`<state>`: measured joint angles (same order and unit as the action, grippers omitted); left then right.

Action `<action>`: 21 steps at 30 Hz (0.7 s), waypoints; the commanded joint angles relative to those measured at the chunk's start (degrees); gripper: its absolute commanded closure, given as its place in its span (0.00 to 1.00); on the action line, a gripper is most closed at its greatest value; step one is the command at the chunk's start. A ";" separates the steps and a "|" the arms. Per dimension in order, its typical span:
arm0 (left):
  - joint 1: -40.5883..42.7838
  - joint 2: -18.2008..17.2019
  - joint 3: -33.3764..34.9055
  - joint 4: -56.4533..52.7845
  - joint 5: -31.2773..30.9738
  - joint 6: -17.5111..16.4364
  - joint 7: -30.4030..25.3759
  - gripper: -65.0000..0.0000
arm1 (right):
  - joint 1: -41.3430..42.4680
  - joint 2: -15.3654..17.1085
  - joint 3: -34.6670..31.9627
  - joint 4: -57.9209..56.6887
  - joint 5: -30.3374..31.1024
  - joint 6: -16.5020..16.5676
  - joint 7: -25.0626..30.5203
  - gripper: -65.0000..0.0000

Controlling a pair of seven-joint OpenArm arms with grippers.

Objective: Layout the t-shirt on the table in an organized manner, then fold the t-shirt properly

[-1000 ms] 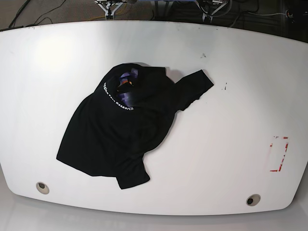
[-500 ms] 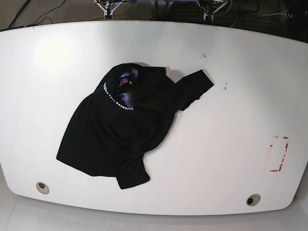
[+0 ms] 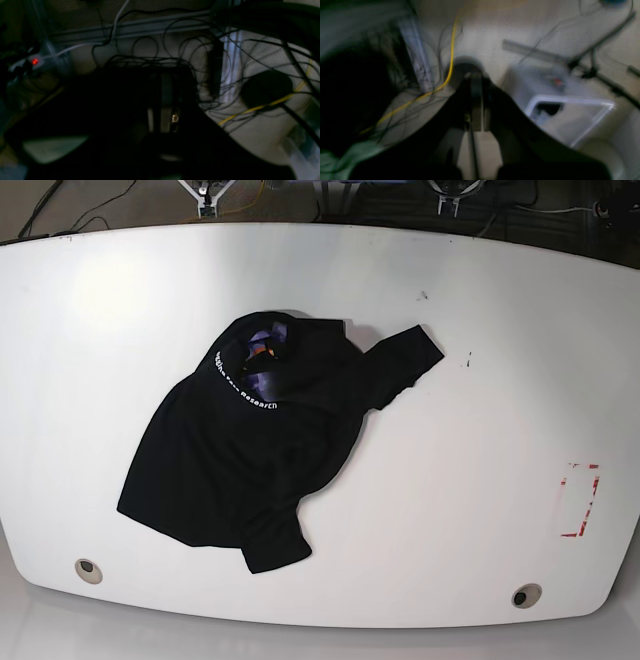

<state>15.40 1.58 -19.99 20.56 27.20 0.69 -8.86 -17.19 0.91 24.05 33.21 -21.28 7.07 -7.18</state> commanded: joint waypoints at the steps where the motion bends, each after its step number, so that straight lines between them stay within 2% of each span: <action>1: -0.41 0.57 0.08 -2.14 0.18 -0.64 -1.47 0.97 | 1.06 -0.51 -0.10 -2.49 0.22 0.97 2.13 1.00; 12: -2.34 0.31 0.08 -5.57 0.10 -0.56 -1.73 0.97 | 2.38 -0.16 -0.10 -6.27 0.13 0.97 4.32 1.00; 21: -2.17 0.13 -0.19 -5.57 0.10 -0.38 -7.09 0.97 | 2.11 -0.16 -0.10 -6.27 0.05 0.97 4.76 1.00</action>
<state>12.69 1.80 -19.99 14.83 27.18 0.19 -14.72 -14.61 0.71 23.94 26.81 -21.19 7.90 -3.01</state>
